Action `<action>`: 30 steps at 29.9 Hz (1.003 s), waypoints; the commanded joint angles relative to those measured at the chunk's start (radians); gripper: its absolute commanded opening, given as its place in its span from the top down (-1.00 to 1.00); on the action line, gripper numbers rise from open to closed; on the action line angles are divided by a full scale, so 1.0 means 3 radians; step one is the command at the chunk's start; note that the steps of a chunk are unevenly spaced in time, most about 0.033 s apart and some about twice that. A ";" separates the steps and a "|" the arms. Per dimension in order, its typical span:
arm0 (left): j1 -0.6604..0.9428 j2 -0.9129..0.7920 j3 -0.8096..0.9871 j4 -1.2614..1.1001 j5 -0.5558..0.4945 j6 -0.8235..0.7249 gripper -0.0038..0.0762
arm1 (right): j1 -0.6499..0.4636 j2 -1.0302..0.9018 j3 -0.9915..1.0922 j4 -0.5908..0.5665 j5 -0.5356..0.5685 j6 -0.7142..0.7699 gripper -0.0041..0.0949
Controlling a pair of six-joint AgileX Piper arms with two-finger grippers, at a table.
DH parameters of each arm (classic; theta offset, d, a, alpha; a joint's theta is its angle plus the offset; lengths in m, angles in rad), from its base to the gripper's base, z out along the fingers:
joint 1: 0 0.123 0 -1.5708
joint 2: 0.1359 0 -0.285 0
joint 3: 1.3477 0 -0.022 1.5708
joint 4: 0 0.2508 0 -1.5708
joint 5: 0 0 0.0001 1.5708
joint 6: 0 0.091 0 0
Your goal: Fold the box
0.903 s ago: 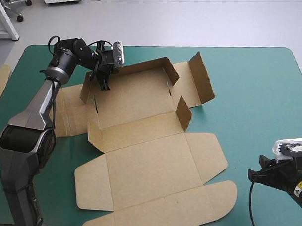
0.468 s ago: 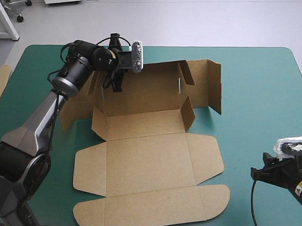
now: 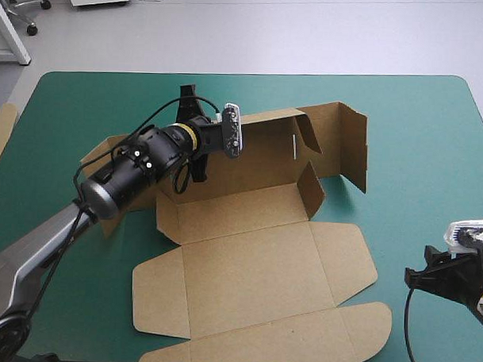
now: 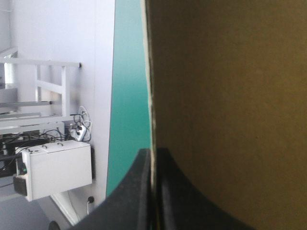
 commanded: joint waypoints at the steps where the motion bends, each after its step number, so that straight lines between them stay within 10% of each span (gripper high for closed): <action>1: -0.0177 -0.0300 0.0198 0.0860 -0.0313 -0.0883 0.94 | -0.0003 0.0054 -0.0218 -0.0218 -0.0193 0.0031 -0.03; 21: 0.0296 -0.0476 0.0805 0.2161 -0.2043 -0.1249 0.94 | -0.0003 0.0207 -0.0331 0.0042 -0.0117 0.0023 -0.03; 30: 0.0023 -0.0476 0.0805 0.1959 -0.1216 -0.1364 0.94 | -0.0003 0.0607 -0.0548 -0.0079 -0.0050 0.0081 -0.03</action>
